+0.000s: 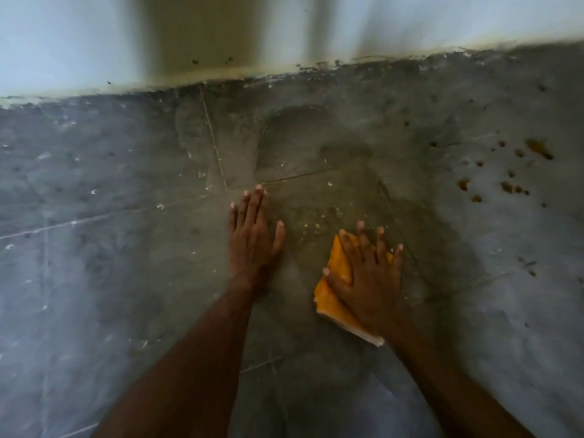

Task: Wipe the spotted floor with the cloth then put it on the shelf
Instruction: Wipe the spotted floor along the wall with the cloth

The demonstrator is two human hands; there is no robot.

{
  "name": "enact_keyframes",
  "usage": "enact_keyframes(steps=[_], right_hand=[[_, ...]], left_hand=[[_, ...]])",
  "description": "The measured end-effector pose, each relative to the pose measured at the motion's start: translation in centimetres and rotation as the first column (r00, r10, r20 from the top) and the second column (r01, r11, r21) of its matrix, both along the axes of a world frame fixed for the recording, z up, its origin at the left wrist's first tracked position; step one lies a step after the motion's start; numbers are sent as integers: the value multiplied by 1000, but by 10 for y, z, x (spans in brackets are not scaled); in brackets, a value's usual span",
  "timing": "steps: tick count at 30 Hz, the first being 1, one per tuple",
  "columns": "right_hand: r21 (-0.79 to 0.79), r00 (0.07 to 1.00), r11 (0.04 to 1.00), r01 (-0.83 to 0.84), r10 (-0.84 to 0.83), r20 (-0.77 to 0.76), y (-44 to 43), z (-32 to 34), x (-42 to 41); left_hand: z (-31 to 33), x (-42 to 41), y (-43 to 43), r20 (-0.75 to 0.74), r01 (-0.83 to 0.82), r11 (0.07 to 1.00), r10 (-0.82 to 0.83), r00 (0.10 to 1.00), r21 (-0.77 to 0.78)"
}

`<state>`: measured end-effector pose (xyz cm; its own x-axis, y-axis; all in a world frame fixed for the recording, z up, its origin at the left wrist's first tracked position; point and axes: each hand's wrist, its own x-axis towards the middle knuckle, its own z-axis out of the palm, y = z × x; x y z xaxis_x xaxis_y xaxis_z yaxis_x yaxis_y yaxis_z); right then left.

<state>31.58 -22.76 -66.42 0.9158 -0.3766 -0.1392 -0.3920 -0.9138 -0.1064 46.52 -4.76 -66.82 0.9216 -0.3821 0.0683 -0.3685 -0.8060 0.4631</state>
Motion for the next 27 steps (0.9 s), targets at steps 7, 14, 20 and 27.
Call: enact_keyframes(steps=[7, 14, 20, 27], right_hand=[[22, 980, 987, 159, -160, 114, -53, -11, 124], [-71, 938, 942, -329, 334, 95, -78, -17, -68], [7, 962, 967, 256, -256, 91, -216, -18, 20], [-79, 954, 955, -286, 292, 70, -267, -9, -83]], left_hand=[[-14, 4, -1, 99, -36, 999, 37, 994, -12], [-4, -38, -21, 31, 73, 996, -71, 997, -42], [3, -73, -146, -224, 328, 943, -307, 925, 60], [1, -41, -226, -404, 432, 868, -313, 859, 245]])
